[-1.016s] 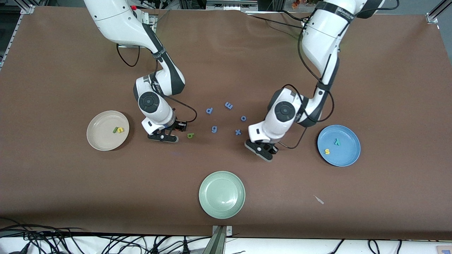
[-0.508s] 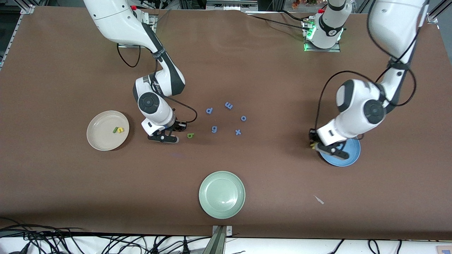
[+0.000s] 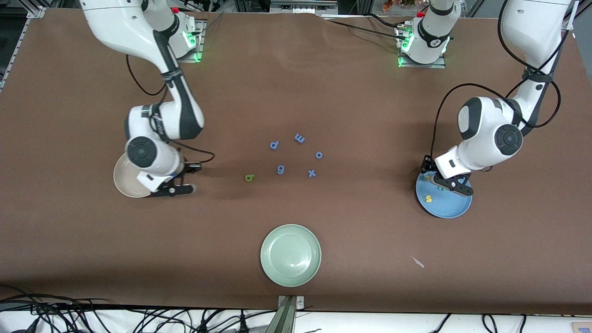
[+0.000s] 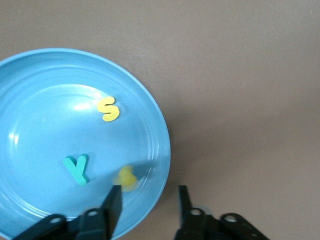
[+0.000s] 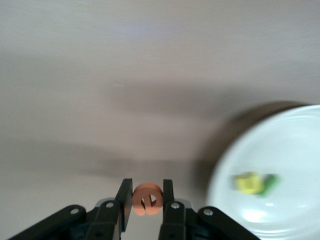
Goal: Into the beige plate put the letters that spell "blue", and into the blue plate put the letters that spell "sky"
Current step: 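Place e on beige plate while the left gripper places k on blue plate, then return the left arm to rest while the right gripper reaches green a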
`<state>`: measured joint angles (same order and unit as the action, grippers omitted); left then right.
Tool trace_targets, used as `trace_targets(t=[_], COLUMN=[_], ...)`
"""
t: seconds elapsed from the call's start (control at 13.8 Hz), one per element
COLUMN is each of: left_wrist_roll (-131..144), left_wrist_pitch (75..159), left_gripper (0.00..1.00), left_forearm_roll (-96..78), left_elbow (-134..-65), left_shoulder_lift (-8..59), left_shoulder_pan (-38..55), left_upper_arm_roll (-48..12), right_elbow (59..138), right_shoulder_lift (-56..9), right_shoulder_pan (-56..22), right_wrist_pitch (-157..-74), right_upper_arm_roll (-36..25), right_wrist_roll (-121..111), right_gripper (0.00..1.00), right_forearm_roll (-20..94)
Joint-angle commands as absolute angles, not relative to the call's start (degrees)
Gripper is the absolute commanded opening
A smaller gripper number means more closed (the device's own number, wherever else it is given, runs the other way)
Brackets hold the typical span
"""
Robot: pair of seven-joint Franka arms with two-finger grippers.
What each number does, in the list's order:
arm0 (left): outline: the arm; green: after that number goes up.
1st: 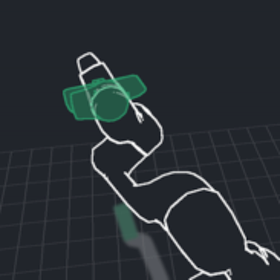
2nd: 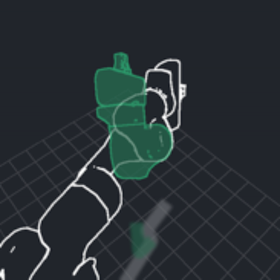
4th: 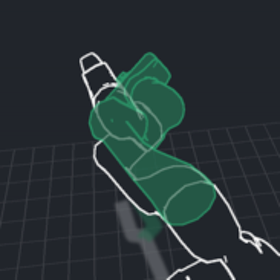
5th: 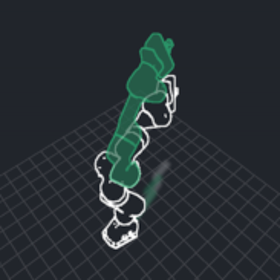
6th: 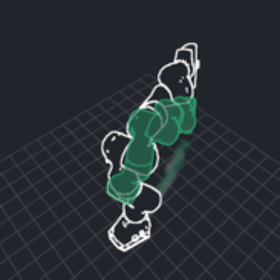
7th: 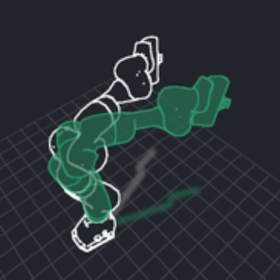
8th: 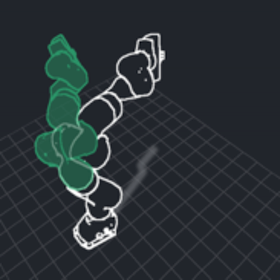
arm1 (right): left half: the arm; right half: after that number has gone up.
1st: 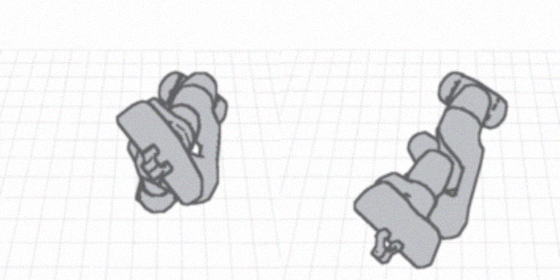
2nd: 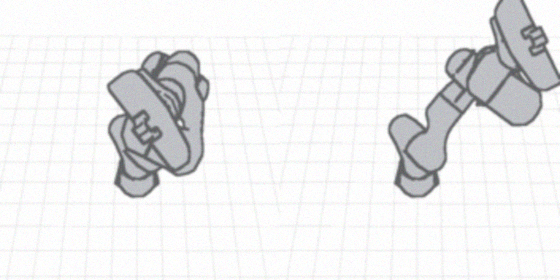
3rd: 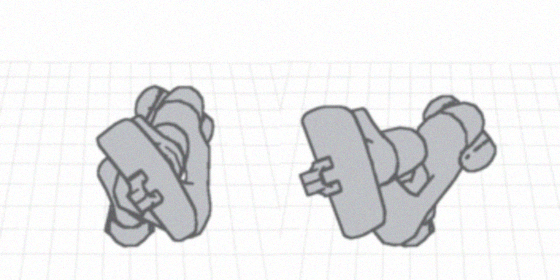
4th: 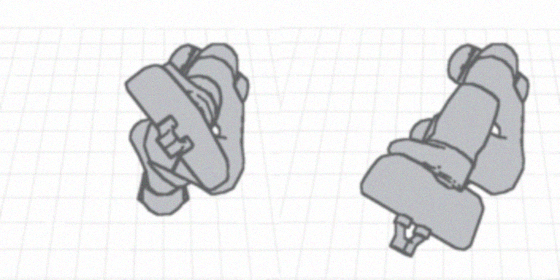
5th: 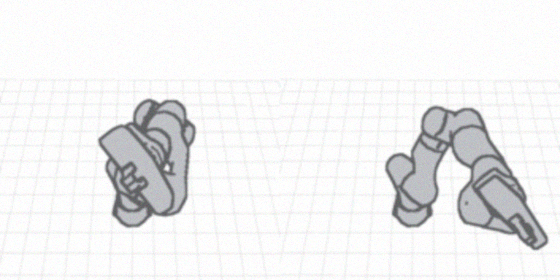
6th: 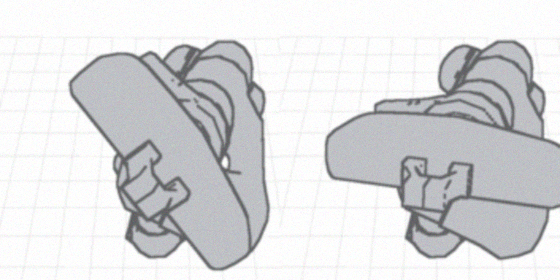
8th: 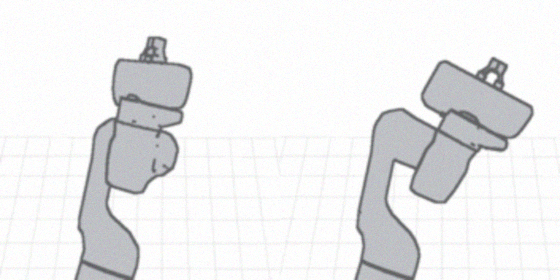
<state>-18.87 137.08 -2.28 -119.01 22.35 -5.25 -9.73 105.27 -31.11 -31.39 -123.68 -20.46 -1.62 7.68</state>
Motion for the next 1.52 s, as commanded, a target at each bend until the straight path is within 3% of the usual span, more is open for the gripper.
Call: trace_targets(t=[0.0, 0.36, 0.51, 0.87, 1.16, 1.45], left_wrist_roll=[-18.5, -18.6, -18.4, -14.9, -7.8, -1.2], left_wrist_pitch=[137.6, 135.8, 132.8, 112.8, 92.9, 83.3], left_gripper=[1.0, 1.0, 1.0, 1.0, 1.0, 1.0], left_forearm_roll=[0.5, 0.4, 0.0, 0.5, 2.5, 1.9], left_elbow=[-119.4, -124.3, -123.5, -115.1, -99.4, -92.0], left_shoulder_lift=[21.5, 11.1, 7.2, -3.4, -3.8, -4.0], left_shoulder_pan=[-6.3, -8.0, -7.8, -6.2, -3.7, -3.6], left_upper_arm_roll=[-9.8, -9.9, -10.1, -9.9, -9.3, -7.6], right_elbow=[107.3, 107.8, 107.6, 103.8, 99.9, 94.6], right_shoulder_lift=[-30.8, -32.8, -33.2, -32.6, -32.9, -35.4], right_shoulder_pan=[-31.6, -30.2, -29.5, -32.4, -33.0, -33.0], right_wrist_pitch=[-122.4, -123.2, -123.7, -120.9, -119.3, -120.2], right_upper_arm_roll=[-25.0, -28.3, -28.2, -26.0, -18.8, -11.3], right_wrist_roll=[-9.8, -13.9, -13.6, -4.1, 10.0, 22.8], right_gripper=[0.22, 0.26, 1.0, 1.0, 1.0, 1.0], right_forearm_roll=[7.3, 7.3, 8.0, 8.6, 8.6, 8.6])
